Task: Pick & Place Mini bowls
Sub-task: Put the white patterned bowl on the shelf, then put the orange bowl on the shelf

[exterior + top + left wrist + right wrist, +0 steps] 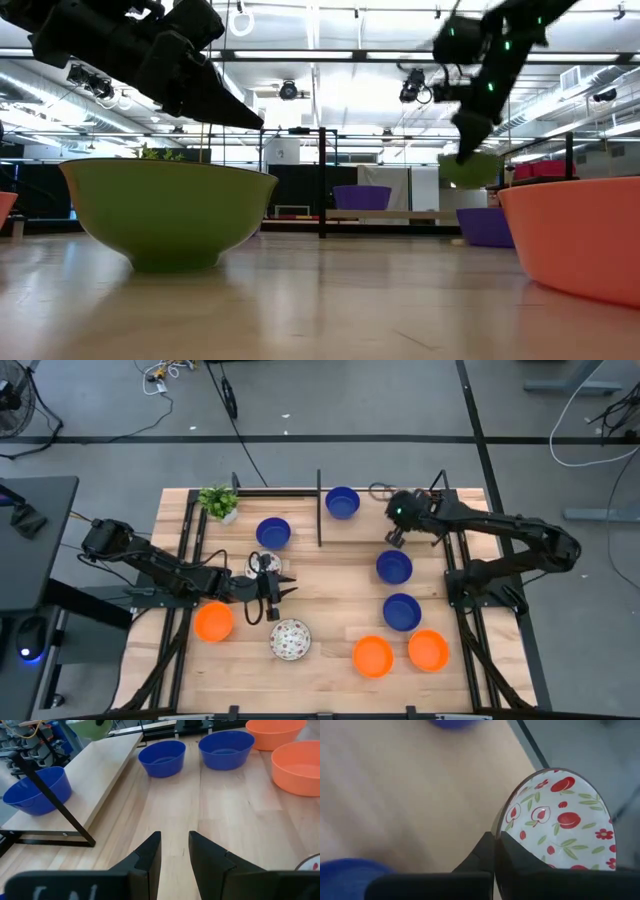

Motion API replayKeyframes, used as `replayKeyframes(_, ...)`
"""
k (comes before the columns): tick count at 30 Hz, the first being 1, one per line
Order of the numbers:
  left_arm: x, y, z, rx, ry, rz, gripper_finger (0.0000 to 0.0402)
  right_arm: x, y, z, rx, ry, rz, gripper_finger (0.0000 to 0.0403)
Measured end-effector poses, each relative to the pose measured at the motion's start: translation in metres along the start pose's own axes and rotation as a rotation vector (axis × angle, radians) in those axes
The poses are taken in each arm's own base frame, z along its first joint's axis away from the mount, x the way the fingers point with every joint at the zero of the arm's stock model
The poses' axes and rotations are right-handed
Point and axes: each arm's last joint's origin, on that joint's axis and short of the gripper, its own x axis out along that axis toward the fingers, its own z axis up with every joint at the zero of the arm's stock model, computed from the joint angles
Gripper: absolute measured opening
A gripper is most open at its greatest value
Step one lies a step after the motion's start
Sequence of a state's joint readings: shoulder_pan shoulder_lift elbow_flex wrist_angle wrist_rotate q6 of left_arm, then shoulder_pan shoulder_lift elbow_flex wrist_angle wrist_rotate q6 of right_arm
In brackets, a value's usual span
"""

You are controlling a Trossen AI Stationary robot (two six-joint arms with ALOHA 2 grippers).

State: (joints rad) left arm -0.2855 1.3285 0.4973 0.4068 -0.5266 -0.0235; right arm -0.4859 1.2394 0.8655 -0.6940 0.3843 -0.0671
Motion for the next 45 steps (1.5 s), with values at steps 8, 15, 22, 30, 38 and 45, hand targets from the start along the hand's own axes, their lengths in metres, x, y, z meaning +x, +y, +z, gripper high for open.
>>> replayKeyframes(8,0.000,0.000,0.001,-0.003,-0.005,0.000,0.0103,0.028,-0.031,-0.012,0.083,0.020,0.013,0.0002)
replayKeyframes(15,0.000,0.000,0.001,-0.003,-0.005,0.000,0.0103,0.039,-0.040,-0.025,0.078,0.060,-0.007,0.0002)
replayKeyframes(22,0.000,0.000,0.001,-0.003,-0.005,0.000,0.0103,0.045,-0.048,-0.031,0.089,0.065,-0.030,0.0007)
replayKeyframes(30,0.000,0.000,0.001,-0.004,-0.006,0.000,0.0103,0.055,-0.052,-0.039,0.107,0.047,-0.063,0.0018)
replayKeyframes(38,0.000,0.000,0.001,-0.004,-0.006,0.000,0.0103,0.056,-0.053,-0.035,0.127,-0.011,-0.075,0.0073)
replayKeyframes(45,0.000,0.000,0.001,-0.004,-0.006,0.000,0.0103,0.044,-0.050,-0.028,0.130,0.002,-0.050,0.0145)
